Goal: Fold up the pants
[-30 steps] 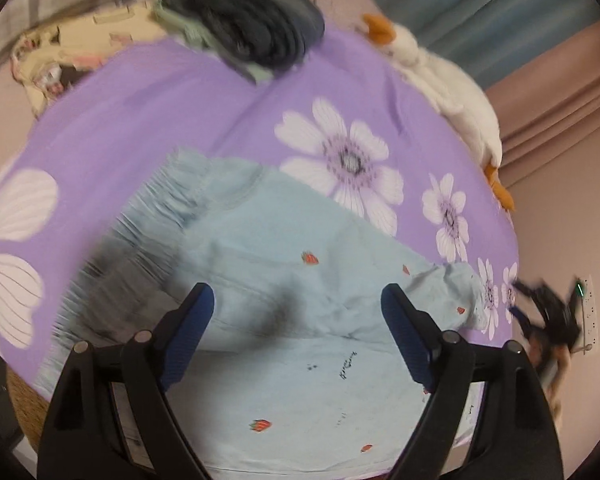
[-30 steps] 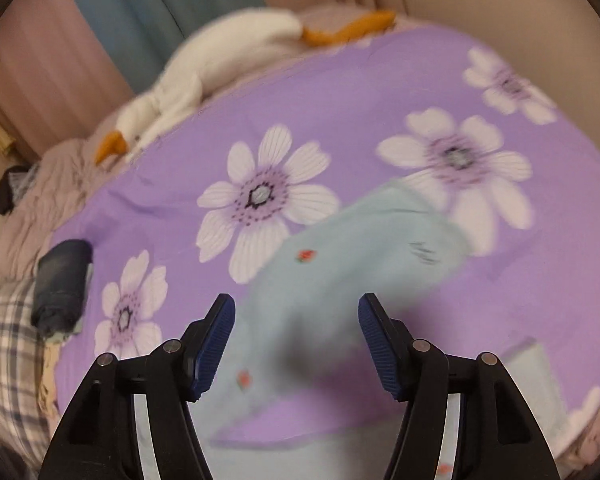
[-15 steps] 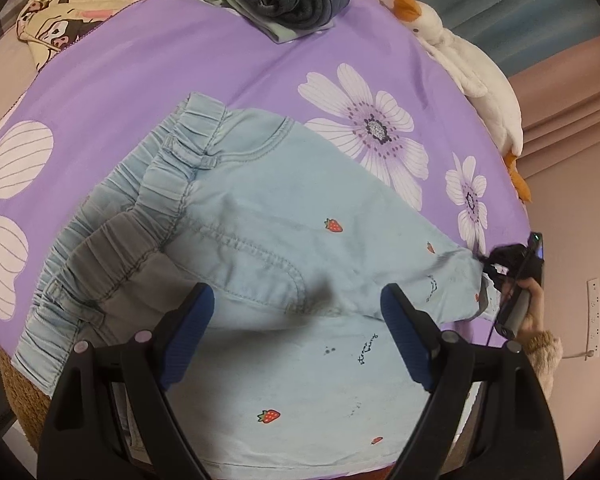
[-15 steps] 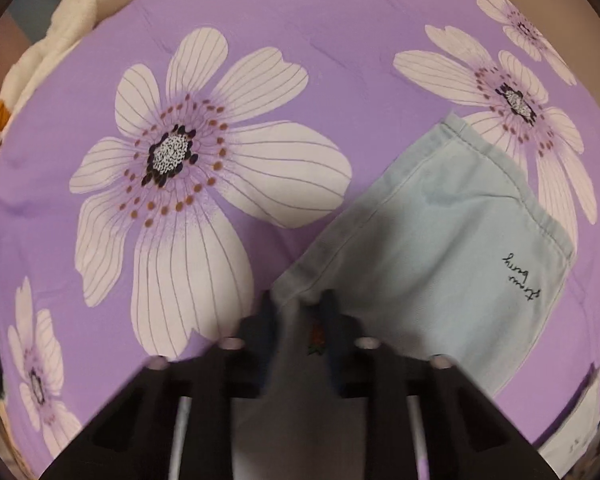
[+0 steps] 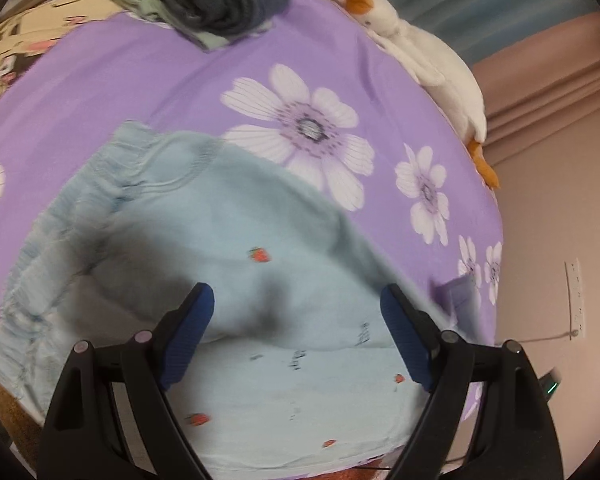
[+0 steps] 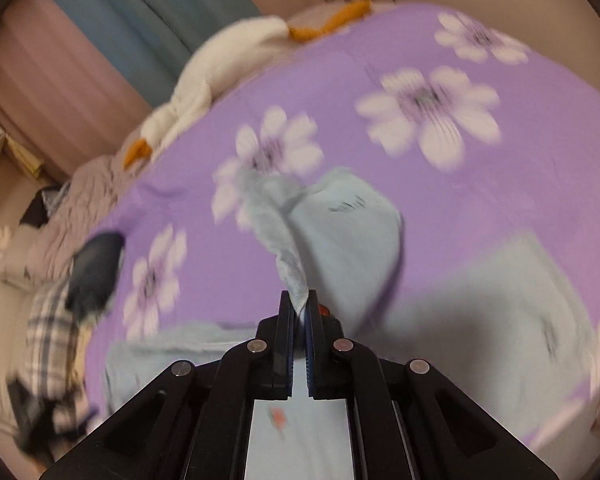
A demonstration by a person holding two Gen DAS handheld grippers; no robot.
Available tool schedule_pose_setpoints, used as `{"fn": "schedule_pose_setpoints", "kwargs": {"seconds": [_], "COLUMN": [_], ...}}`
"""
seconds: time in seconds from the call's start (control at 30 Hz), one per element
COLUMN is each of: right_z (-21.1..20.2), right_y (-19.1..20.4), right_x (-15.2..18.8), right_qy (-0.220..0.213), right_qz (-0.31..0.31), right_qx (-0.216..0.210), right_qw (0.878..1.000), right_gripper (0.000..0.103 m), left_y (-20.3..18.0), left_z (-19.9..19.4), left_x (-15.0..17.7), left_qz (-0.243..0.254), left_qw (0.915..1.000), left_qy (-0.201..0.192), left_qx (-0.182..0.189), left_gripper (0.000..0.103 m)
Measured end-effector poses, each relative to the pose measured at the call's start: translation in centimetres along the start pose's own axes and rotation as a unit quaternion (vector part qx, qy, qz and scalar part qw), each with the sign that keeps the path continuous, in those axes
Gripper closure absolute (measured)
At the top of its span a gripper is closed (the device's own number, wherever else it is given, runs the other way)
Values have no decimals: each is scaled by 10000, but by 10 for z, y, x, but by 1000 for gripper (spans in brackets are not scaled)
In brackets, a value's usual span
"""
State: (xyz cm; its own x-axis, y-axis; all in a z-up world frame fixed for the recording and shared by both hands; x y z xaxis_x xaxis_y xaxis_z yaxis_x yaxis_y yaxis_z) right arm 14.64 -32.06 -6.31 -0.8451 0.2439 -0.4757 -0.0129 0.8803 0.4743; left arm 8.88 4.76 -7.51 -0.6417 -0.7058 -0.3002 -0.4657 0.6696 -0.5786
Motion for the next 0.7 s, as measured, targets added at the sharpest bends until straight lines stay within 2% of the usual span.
{"fn": "schedule_pose_setpoints", "kwargs": {"seconds": [0.1, 0.23, 0.27, 0.3, 0.33, 0.4, 0.47, 0.53, 0.7], "right_z": [14, 27, 27, 27, 29, 30, 30, 29, 8], "right_y": [-30, -49, -46, -44, -42, -38, -38, -37, -26], "right_x": [21, 44, 46, 46, 45, 43, 43, 41, 22], "right_qy": [258, 534, 530, 500, 489, 508, 525, 505, 157], "right_qz": [126, 376, 312, 222, 171, 183, 162, 48, -124], "right_qx": [269, 318, 373, 444, 468, 423, 377, 521, 540], "right_qw": [9992, 9974, 9974, 9975, 9976, 9976, 9978, 9974, 9983], "right_gripper": [99, 99, 99, 99, 99, 99, 99, 99, 99], "left_y": [-13, -18, -16, -12, -7, 3, 4, -2, -20], "left_z": [22, 66, 79, 88, 99, 106, 98, 75, -24], "left_x": [-8, -23, -27, -29, -31, -32, -30, -25, 1], "left_qz": [94, 93, 76, 28, -33, -31, 47, 209, 688], "left_qw": [9999, 9988, 9983, 9977, 9971, 9961, 9973, 9986, 9955], "left_qy": [140, 415, 499, 572, 643, 697, 606, 445, -109], "left_qx": [-31, -244, -298, -352, -402, -542, -412, -217, 648], "left_gripper": [18, 19, 27, 43, 52, 97, 96, 96, 96]}}
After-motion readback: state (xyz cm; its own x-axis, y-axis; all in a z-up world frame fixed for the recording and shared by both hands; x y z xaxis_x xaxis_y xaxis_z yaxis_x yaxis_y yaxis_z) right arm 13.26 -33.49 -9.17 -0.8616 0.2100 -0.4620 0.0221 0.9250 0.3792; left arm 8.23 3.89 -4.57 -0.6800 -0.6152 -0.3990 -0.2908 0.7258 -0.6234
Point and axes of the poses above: each gripper's, at about its wrist camera, not at the fingertips, and z roughly the way its jaws point, y to its left, x to its underside, the point moved 8 cm from there along z, roughly the way its jaws point, and after that the axes turned 1 degree about z, right-handed, at the moved point
